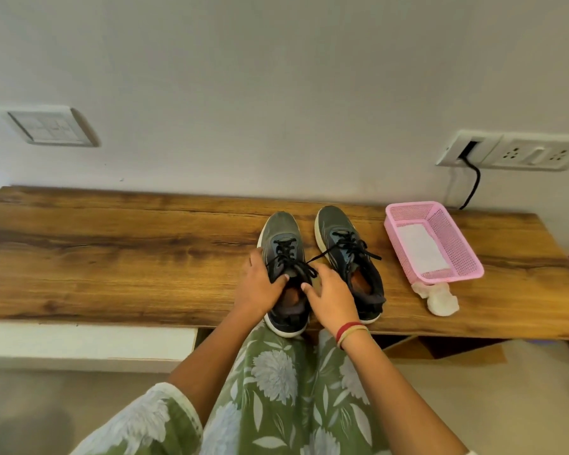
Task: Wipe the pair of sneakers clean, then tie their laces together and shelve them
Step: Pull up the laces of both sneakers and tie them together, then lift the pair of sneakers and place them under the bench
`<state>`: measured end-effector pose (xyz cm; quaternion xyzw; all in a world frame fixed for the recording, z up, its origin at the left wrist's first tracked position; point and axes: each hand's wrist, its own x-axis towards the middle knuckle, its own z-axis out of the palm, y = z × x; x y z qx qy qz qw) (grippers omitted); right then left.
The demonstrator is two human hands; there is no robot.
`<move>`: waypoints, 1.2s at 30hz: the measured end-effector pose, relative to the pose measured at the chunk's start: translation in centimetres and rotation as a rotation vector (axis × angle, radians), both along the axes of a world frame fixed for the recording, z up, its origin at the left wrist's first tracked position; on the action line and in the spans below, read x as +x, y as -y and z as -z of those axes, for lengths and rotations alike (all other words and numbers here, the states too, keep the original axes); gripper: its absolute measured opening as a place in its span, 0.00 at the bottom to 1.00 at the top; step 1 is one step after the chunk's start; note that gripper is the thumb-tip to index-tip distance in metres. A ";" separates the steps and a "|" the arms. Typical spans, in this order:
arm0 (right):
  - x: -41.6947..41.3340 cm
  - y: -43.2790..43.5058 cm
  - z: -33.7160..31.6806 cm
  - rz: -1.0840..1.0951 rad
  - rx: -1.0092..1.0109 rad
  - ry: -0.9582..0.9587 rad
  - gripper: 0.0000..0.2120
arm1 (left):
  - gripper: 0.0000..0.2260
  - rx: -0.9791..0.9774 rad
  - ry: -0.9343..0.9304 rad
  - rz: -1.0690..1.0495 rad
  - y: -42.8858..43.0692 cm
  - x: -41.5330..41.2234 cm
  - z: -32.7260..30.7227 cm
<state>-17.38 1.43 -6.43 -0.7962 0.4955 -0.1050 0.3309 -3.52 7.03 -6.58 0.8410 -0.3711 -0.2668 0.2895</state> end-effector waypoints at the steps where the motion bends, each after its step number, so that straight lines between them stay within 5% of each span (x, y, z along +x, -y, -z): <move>1: -0.5 -0.1 -0.6 0.024 0.006 0.046 0.24 | 0.29 -0.015 0.011 -0.004 -0.2 -0.1 -0.5; 19: -7.3 -5.0 -11.8 0.179 -0.010 0.357 0.18 | 0.30 -0.069 0.108 0.091 -8.2 -5.7 -10.9; 30: -9.2 2.4 -7.6 0.333 0.051 0.215 0.22 | 0.31 0.091 -0.026 -0.035 -3.5 -3.7 -6.0; 36: -7.3 8.8 -3.9 0.261 0.193 -0.016 0.36 | 0.42 0.296 -0.118 0.032 2.7 -1.5 -3.6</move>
